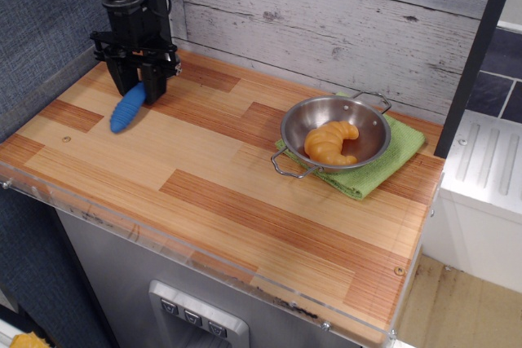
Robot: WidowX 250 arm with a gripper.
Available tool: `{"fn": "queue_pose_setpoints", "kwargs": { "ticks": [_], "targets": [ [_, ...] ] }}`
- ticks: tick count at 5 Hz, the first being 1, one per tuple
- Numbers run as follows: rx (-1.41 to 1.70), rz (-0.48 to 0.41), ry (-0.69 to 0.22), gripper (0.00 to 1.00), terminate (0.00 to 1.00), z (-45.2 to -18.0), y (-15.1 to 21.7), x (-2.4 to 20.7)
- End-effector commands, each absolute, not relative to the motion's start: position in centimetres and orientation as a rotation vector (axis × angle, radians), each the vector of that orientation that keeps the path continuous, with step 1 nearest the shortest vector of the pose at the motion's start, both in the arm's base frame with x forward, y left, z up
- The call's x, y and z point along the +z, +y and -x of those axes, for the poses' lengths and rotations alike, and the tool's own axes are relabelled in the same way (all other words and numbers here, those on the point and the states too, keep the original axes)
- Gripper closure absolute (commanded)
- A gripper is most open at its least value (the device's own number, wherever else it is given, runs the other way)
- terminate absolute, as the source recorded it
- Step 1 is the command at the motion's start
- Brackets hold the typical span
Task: Place the spoon on the back left corner of the table
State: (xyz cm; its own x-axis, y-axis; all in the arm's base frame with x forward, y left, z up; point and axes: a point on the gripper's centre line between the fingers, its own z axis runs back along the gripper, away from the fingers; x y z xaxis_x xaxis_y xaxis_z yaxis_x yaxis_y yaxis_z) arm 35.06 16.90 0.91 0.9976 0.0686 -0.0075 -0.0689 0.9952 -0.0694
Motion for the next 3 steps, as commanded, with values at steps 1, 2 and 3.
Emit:
{"fn": "queue_pose_setpoints", "kwargs": {
  "ticks": [1,2,3],
  "targets": [
    [0.060,0.059,-0.193,0.00,0.00,-33.5,16.5,7.7],
    [0.040,0.026,-0.216,0.00,0.00,-33.5,14.1,11.4],
    [-0.008,0.039,-0.193,0.00,0.00,-33.6,11.5,12.9]
  ]
}}
